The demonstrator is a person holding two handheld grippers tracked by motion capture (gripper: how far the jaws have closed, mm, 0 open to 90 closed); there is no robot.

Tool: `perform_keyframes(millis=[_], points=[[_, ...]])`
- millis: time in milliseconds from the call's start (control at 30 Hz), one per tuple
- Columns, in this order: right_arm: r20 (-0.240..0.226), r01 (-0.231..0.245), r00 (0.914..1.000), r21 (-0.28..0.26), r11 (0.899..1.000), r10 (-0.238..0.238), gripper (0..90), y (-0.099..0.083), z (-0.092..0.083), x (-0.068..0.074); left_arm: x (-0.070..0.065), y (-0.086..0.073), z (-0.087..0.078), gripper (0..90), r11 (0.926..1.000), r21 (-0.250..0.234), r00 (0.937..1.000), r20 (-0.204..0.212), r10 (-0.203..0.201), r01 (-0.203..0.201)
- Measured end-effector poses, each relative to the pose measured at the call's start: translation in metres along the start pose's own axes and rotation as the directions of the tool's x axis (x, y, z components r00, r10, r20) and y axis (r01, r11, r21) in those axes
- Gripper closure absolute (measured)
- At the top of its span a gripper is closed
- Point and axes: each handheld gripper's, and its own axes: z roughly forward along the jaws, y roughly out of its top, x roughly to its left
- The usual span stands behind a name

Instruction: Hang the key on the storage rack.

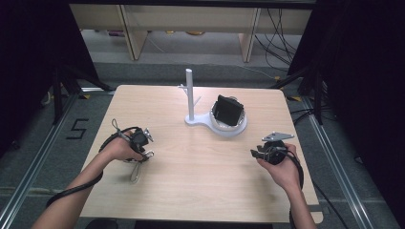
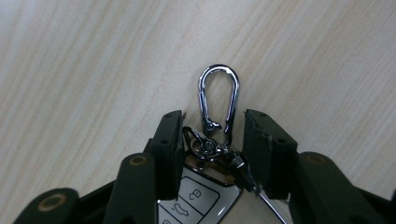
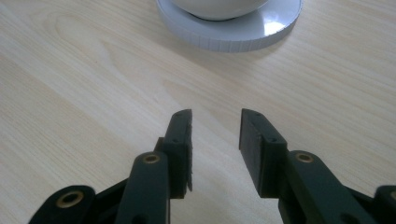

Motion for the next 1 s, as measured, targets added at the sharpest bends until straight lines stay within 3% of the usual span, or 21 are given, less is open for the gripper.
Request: perform_keyframes(millis=[200, 333, 367, 467, 500, 700, 767, 833, 1000], points=[[0.002, 0.003, 1.0, -0.004, 1.0, -0.003, 65.2, 0.0, 0.0, 0.0, 0.0, 0.002, 0.0, 65.6, 0.9998, 0.015, 0.9997, 0.022, -0.014, 0.013], [0.002, 0.0, 1.0, -0.004, 1.0, 0.0, 65.0, -0.001, 0.0, 0.0, 0.003, 0.002, 0.0, 72.1, 0.9975, 0.023, 0.9952, 0.07, -0.068, 0.066], [-0.007, -0.019, 0.9998, 0.007, 1.0, 0.019, 64.9, 0.0, 0.0, 0.001, 0.003, 0.002, 0.0, 75.0, 0.9969, 0.017, 0.9941, 0.076, -0.077, 0.076], [-0.008, -0.02, 0.9998, 0.008, 1.0, 0.02, 64.7, -0.001, 0.0, 0.001, 0.001, 0.002, 0.0, 78.2, 0.9969, 0.01, 0.9938, 0.079, -0.078, 0.078], [-0.007, -0.02, 0.9998, 0.009, 1.0, 0.02, 64.6, -0.001, 0.0, 0.001, -0.001, 0.001, 0.001, 80.7, 0.9962, -0.004, 0.9935, 0.074, -0.086, 0.087], [-0.009, -0.018, 0.9998, 0.004, 1.0, 0.018, 64.1, -0.001, 0.001, 0.001, -0.005, -0.002, -0.001, 82.3, 0.9988, -0.015, 0.9978, 0.046, -0.047, 0.047], [0.001, 0.003, 1.0, -0.006, 1.0, -0.003, 63.9, -0.001, 0.001, 0.001, -0.007, -0.002, -0.001, 82.5, 0.9988, -0.024, 0.9985, 0.035, -0.043, 0.044], [-0.007, -0.019, 0.9998, 0.004, 1.0, 0.019, 63.8, -0.001, 0.0, 0.002, -0.009, -0.002, -0.001, 82.6, 0.9991, -0.027, 0.9992, 0.023, -0.032, 0.033], [0.001, -0.017, 0.9999, 0.006, 1.0, 0.017, 63.5, -0.001, 0.0, 0.001, -0.014, -0.006, -0.001, 82.9, 0.9981, -0.058, 0.9997, -0.008, -0.022, 0.022]])
